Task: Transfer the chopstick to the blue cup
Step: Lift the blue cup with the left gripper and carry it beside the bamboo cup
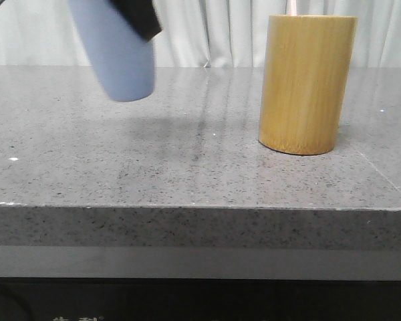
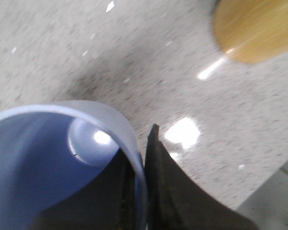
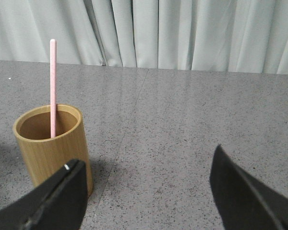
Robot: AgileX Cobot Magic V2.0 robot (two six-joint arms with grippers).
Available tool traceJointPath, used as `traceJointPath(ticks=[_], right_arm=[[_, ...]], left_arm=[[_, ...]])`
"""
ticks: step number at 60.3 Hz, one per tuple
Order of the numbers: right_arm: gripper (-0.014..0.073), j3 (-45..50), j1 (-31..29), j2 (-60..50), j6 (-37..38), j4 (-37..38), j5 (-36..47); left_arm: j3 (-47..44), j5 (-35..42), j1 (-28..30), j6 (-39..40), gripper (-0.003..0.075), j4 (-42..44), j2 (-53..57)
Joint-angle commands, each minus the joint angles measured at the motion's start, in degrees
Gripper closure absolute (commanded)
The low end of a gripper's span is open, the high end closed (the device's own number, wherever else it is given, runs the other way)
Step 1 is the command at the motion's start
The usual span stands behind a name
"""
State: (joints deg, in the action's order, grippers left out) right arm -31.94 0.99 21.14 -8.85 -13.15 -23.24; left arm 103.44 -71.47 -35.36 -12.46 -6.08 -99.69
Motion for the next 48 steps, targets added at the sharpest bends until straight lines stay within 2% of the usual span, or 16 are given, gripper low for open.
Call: traceJointPath(ticks=[1,14,27,33,41,45,48], right_arm=[[0.0046,-2.0,-0.1,0.9,-0.2,-0.4,4.2],[0.0046,-2.0,-0.1,0.9,-0.2,-0.4,4.2],[0.0046,-2.0,-0.1,0.9,-0.2,-0.4,4.2],[0.0046,-2.0,-0.1,0.9,-0.2,-0.4,4.0],[0.0046,-2.0,-0.1,0.9,-0.2,-0.4,3.7],[0.0046,-2.0,-0.1,0.9,-0.2,-0.4,3.6],[0.0046,-2.0,-0.1,0.9,-0.2,-0.4,3.5]], left_arm=[[2.7,-0.8,-2.3,0.2,0.0738,-2.1,2.5],[2.9,2.7,-5.4,0.2,0.0738,-2.7,0.6],[3.6,2.2,-6.5,0.4,0.0727,-3.2,-2.9],[3.8,2.5,-6.4,0.4,0.0655,-3.2,-3.6],[3.8,4.3,-6.4,0.4,0.0449,-3.2,-3.8],[3.8,4.8,-6.4,0.4,0.0363,-3.2,-3.8],[3.8,4.9,-6.4,0.4,0.0327,-3.2,-3.8]])
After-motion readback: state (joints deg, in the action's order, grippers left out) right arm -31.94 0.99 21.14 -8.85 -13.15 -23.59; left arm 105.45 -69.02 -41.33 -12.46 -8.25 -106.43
